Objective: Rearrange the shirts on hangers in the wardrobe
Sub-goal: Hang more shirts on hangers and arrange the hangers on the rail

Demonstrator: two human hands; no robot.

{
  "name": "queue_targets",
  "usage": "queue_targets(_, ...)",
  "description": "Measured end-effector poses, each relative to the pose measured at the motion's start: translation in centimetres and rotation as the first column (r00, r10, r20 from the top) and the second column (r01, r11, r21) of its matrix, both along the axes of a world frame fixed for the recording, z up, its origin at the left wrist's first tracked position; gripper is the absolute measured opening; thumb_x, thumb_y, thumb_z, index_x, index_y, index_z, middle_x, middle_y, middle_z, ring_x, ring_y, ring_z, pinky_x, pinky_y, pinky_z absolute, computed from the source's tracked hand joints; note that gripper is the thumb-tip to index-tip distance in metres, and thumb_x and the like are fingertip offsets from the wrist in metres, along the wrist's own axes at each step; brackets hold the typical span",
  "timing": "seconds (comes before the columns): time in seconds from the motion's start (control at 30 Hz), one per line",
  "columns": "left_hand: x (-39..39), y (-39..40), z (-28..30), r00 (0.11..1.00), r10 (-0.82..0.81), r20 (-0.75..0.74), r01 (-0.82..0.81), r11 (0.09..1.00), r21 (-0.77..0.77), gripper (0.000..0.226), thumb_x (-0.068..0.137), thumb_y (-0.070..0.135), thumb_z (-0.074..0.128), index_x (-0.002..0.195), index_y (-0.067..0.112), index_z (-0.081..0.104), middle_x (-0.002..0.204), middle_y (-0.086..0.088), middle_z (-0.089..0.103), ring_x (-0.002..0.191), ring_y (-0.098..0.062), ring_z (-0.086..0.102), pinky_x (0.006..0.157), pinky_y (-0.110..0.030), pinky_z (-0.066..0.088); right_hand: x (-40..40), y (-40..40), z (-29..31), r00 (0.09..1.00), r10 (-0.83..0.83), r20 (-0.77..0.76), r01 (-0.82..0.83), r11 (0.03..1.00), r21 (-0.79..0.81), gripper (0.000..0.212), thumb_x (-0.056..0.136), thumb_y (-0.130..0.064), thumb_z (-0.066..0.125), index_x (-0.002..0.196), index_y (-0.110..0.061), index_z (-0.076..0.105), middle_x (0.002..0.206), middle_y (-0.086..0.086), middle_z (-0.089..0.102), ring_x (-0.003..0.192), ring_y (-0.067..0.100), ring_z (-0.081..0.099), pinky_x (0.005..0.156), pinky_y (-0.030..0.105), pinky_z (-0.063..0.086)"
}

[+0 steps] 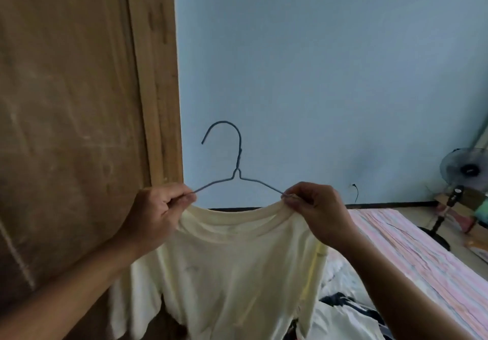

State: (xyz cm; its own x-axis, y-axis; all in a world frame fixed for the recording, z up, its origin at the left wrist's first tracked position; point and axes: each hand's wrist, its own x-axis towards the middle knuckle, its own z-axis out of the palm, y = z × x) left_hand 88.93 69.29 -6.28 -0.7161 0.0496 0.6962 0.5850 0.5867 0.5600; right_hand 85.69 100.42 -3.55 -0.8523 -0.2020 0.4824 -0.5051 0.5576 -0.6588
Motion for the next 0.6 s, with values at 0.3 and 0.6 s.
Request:
queue_targets(0.3, 4.2, -3.9, 1.5, 0.965, 0.256, -0.053, -0.258, 0.965, -0.041, 0.028, 0.088, 0.041, 0.053, 0.073, 0.020, 0.065, 0.058, 0.003, 0.052, 0.052, -0.002, 0.046, 0.051, -0.017, 0.036, -3.8, -6.5, 2.5, 0.931, 0.365, 0.017, -0.365, 0.928, 0.075, 0.018, 0.093, -0.016, 0.066, 0.084, -0.027, 0.076, 0.080, -0.004, 0.074, 0.081, 0.021, 0.068, 0.078, 0.034, 0.050)
queue_targets(0.6, 10.5, -7.9, 1.0, 0.867, 0.494, 0.067, -0.498, 0.857, 0.135, 0.022, 0.081, 0.043, 0.059, 0.082, 0.024, 0.070, 0.065, -0.010, 0.065, 0.063, -0.027, 0.061, 0.059, -0.037, 0.046, -3.4, -15.1, 2.2, 0.755, 0.646, -0.112, -0.617, 0.758, 0.213, 0.013, 0.095, -0.012, 0.063, 0.089, -0.018, 0.073, 0.074, -0.009, 0.068, 0.070, 0.011, 0.064, 0.069, 0.030, 0.051)
